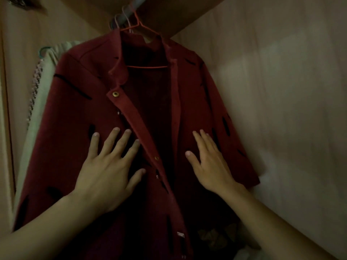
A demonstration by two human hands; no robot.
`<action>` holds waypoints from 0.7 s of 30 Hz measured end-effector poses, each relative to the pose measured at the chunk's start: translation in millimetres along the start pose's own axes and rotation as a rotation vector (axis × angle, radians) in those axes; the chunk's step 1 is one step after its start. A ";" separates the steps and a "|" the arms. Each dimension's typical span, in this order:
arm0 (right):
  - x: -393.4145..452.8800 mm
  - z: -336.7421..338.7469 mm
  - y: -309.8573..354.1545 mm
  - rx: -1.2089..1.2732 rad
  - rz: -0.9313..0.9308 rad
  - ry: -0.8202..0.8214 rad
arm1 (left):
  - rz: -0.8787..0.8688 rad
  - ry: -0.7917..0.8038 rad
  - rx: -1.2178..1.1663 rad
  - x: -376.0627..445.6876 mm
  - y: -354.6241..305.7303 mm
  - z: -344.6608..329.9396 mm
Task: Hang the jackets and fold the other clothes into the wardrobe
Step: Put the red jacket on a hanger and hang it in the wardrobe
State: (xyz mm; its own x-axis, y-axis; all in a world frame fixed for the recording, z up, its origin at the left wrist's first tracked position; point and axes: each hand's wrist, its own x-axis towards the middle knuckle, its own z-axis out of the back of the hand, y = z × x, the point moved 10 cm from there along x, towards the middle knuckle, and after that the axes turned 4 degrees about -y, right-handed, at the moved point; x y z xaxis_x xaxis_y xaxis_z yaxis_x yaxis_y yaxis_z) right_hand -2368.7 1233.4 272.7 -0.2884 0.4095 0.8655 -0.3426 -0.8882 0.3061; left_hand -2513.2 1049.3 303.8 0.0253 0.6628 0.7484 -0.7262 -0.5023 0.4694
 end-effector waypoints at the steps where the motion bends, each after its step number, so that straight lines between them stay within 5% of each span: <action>1: -5.2 5.4 1.5 0.008 -0.013 -0.007 | -0.004 -0.007 -0.019 -3.9 -2.8 5.0; 21: -105.2 75.8 125.0 -0.186 -0.156 -0.083 | -0.013 -0.240 -0.414 -98.7 24.6 84.6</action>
State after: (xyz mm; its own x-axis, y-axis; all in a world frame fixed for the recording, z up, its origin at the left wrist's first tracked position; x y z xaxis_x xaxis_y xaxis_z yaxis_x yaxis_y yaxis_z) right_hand -2313.4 1063.5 250.0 -0.1474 0.5133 0.8455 -0.5376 -0.7591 0.3671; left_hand -2475.4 924.6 281.1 0.1589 0.4961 0.8536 -0.9363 -0.1986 0.2897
